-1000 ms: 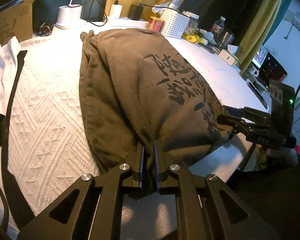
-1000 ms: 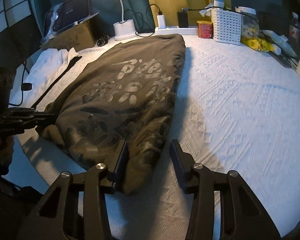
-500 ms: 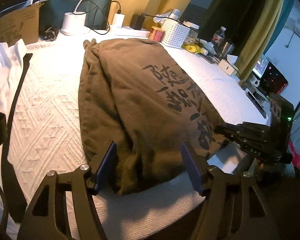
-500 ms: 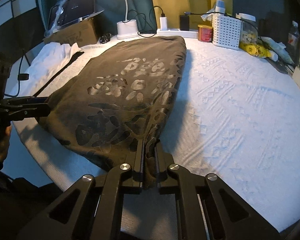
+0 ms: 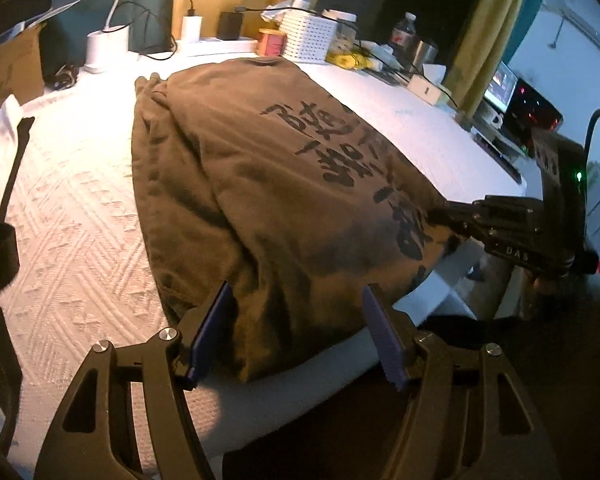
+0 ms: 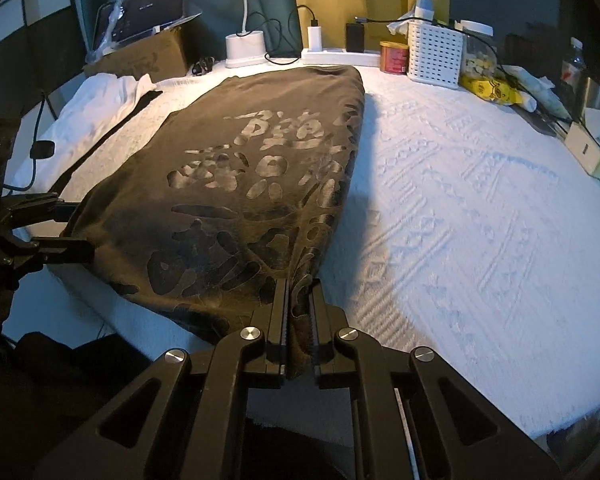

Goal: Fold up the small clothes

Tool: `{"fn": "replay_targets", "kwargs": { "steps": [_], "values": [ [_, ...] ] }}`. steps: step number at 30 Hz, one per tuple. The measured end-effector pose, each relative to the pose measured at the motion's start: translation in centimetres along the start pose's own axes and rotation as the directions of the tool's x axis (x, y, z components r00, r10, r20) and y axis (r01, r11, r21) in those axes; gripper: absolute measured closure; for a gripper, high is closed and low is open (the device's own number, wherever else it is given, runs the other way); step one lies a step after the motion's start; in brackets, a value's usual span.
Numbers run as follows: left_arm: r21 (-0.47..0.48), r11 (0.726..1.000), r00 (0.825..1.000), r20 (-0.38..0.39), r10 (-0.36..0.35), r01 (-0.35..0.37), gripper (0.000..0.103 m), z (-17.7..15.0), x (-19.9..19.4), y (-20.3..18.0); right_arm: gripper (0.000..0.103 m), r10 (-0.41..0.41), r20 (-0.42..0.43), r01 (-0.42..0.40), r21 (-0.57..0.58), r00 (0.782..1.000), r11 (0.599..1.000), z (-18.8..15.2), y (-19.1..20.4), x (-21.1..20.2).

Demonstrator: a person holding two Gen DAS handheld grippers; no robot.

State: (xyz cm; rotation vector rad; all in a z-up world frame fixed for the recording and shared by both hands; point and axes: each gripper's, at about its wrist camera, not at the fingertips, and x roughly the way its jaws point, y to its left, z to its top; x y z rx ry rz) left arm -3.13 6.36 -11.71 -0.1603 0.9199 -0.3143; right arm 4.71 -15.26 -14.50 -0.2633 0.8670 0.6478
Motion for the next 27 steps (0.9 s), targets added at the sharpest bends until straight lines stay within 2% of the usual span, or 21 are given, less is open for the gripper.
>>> {"fn": "replay_targets", "kwargs": {
  "steps": [5,10,12,16,18,22,24,27],
  "values": [
    [-0.011,1.000,0.999,-0.040,-0.022,0.022,0.036,0.6,0.0,0.2,0.092,-0.007,0.000,0.007,0.006,1.000,1.000,-0.2,0.3,-0.1],
    [-0.122,0.992,0.997,0.069,0.025,-0.017,0.036,1.9,-1.9,2.3,0.091,0.024,-0.015,-0.023,0.043,1.000,0.999,-0.1,0.0,-0.2],
    [-0.139,0.990,0.997,0.072,0.037,-0.027,0.036,2.4,-1.8,2.8,0.091,0.031,-0.017,-0.031,0.044,0.999,0.999,-0.1,0.0,-0.2],
    [-0.113,0.992,0.998,0.022,0.065,-0.062,0.036,3.2,-0.3,2.4,0.090,0.072,-0.054,-0.070,0.046,0.996,0.996,0.7,-0.2,0.0],
    [-0.105,0.993,0.998,0.020,0.061,-0.058,0.036,4.0,0.1,2.2,0.082,0.103,-0.060,-0.100,0.058,0.993,0.993,0.8,-0.3,0.2],
    [-0.067,0.992,0.994,0.022,0.107,-0.105,0.035,5.3,0.5,1.6,0.079,0.143,-0.070,-0.138,0.073,0.987,0.988,0.9,-0.5,0.1],
    [-0.069,0.991,0.993,0.017,0.118,-0.117,0.025,5.8,0.9,1.7,0.077,0.165,-0.065,-0.159,0.091,0.984,0.983,0.9,-1.0,0.0],
    [-0.086,0.988,0.992,0.011,0.127,-0.126,0.022,6.5,1.4,2.2,0.068,0.196,-0.050,-0.189,0.127,0.979,0.974,1.3,-1.9,-0.5]
  ]
}}
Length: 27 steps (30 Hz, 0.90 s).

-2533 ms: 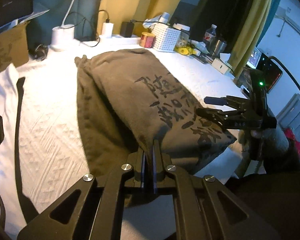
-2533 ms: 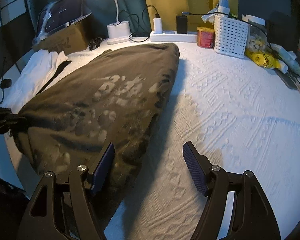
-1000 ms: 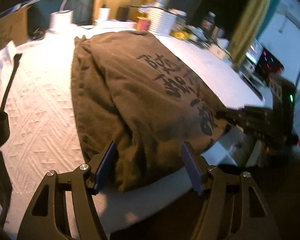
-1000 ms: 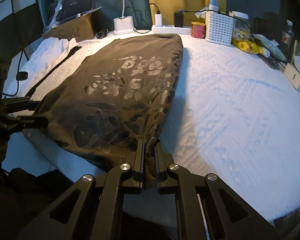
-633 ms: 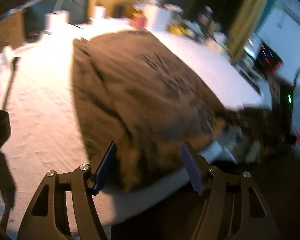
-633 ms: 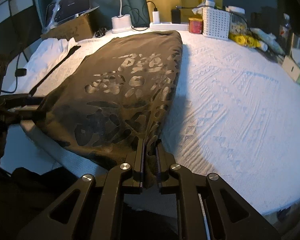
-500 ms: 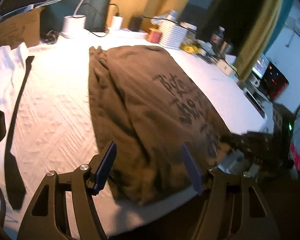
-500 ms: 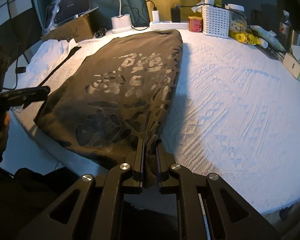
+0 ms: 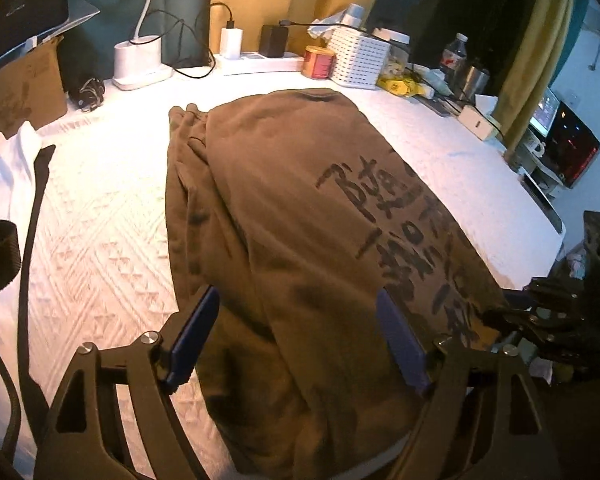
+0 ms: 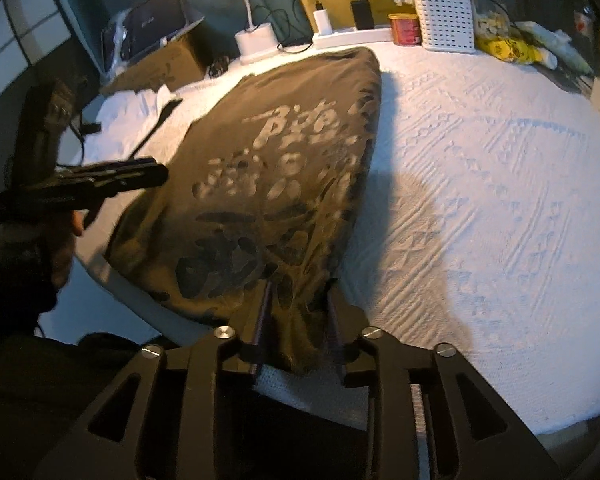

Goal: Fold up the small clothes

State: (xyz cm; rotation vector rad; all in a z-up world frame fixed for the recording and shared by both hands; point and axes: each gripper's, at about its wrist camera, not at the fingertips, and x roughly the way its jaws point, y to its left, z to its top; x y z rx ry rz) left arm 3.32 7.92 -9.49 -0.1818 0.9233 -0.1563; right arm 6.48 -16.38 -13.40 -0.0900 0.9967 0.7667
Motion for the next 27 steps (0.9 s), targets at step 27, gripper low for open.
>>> {"fn": "replay_targets", "kwargs": {
  "steps": [27],
  "values": [
    [-0.062,0.998,0.999,0.038,0.035,-0.032,0.022,6.3,3.0,3.7,0.041,-0.056,0.021,0.055,0.006,0.998,0.998,8.8,-5.1,2.9]
  ]
}}
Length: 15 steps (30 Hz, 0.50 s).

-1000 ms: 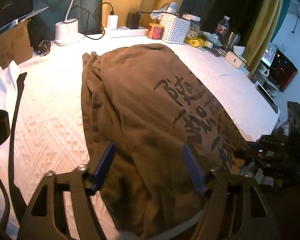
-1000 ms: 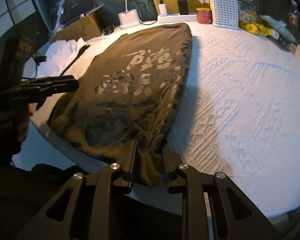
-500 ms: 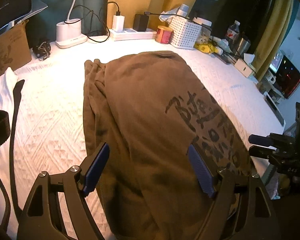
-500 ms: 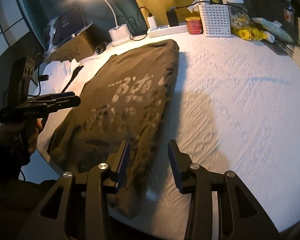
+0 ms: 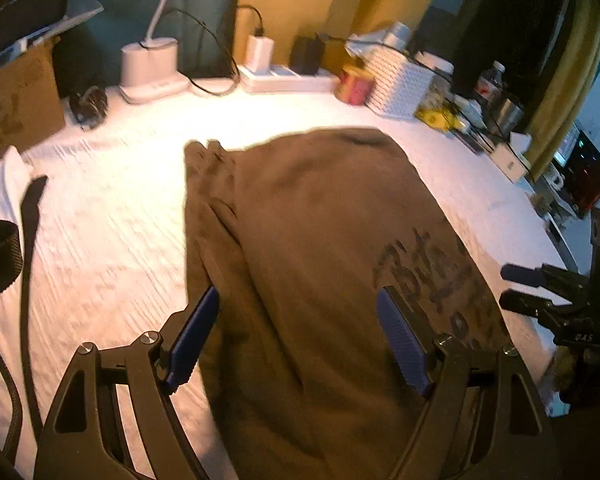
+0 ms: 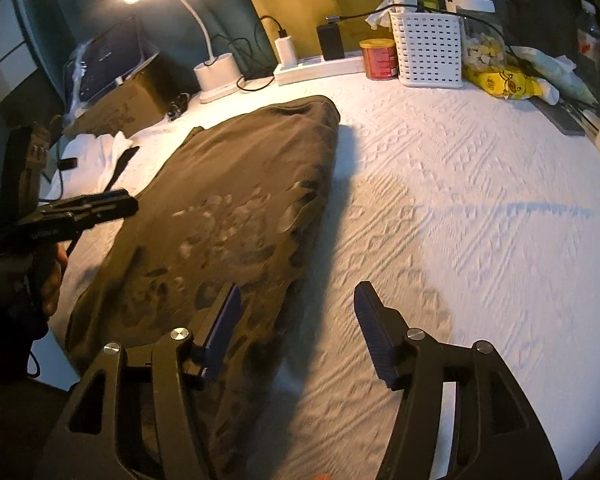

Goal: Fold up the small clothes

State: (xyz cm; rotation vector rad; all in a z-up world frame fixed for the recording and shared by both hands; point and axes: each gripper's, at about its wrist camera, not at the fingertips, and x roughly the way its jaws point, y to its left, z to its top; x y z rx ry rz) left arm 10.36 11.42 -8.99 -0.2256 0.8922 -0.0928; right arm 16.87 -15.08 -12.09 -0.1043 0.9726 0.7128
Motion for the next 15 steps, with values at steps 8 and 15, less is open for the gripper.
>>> {"fn": "replay_targets", "kwargs": {
  "steps": [8,15],
  "values": [
    [-0.015,1.000,1.000,-0.007,0.010,-0.010,0.022,1.9,1.9,1.9,0.040,-0.010,-0.022,0.011,0.016,1.000,1.000,1.9,-1.7,2.5],
    [-0.028,0.999,1.000,-0.011,0.024,-0.025,0.022,3.4,3.6,3.8,0.040,-0.024,-0.010,0.024,0.008,1.000,1.000,4.4,-2.1,3.9]
  ]
}}
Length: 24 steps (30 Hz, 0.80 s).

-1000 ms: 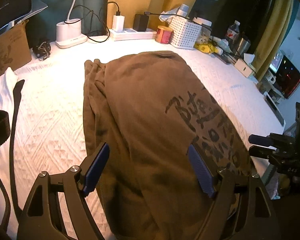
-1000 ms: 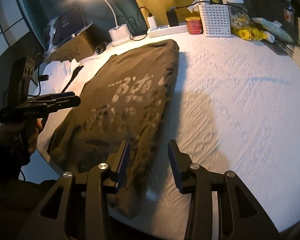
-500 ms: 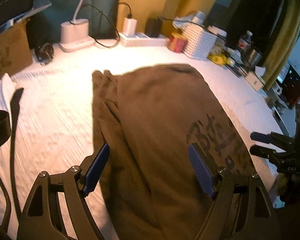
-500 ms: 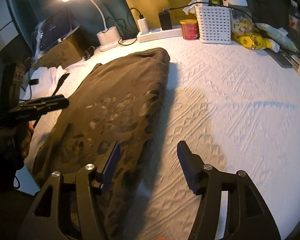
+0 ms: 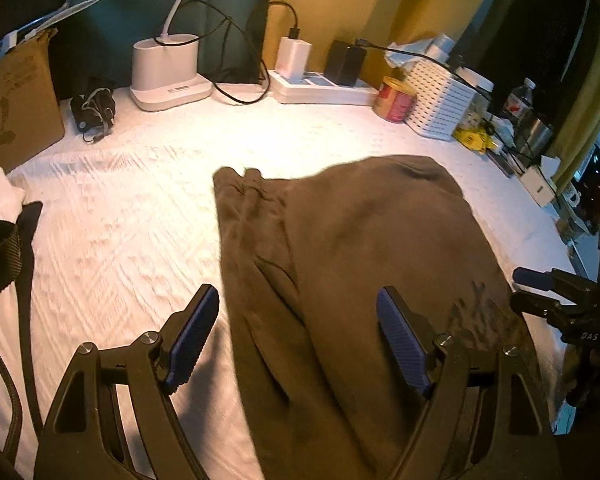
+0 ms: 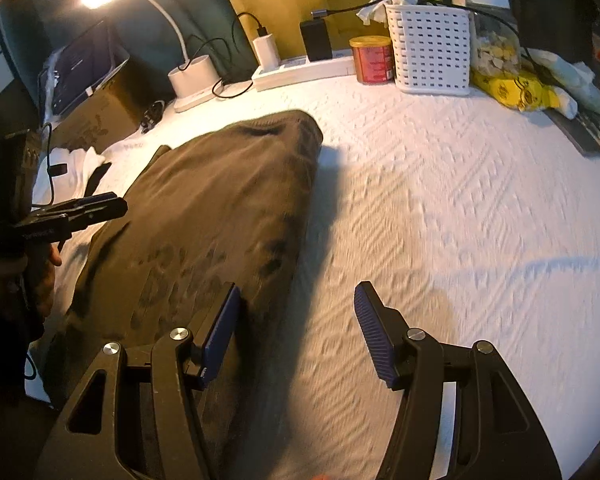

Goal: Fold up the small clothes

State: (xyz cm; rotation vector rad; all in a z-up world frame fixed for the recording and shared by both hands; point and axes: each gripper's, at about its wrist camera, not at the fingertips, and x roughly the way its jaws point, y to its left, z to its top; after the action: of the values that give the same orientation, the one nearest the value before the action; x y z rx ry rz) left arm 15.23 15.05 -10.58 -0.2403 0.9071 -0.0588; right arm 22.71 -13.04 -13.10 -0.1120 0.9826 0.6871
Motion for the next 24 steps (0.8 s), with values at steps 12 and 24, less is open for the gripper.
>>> {"fn": "replay_targets", "kwargs": {
  "steps": [12,24],
  "values": [
    [-0.005,0.999,0.999,-0.005,-0.053,0.053,0.015,2.2,2.8,1.2,0.040,-0.042,0.023,0.043,-0.030,0.999,0.999,3.7,-0.8,2.4],
    [0.136,0.989,0.999,-0.002,-0.053,0.052,0.025,1.9,3.9,-1.7,0.040,0.039,0.035,-0.035,-0.104,0.999,0.994,7.1,0.3,6.4]
  ]
}}
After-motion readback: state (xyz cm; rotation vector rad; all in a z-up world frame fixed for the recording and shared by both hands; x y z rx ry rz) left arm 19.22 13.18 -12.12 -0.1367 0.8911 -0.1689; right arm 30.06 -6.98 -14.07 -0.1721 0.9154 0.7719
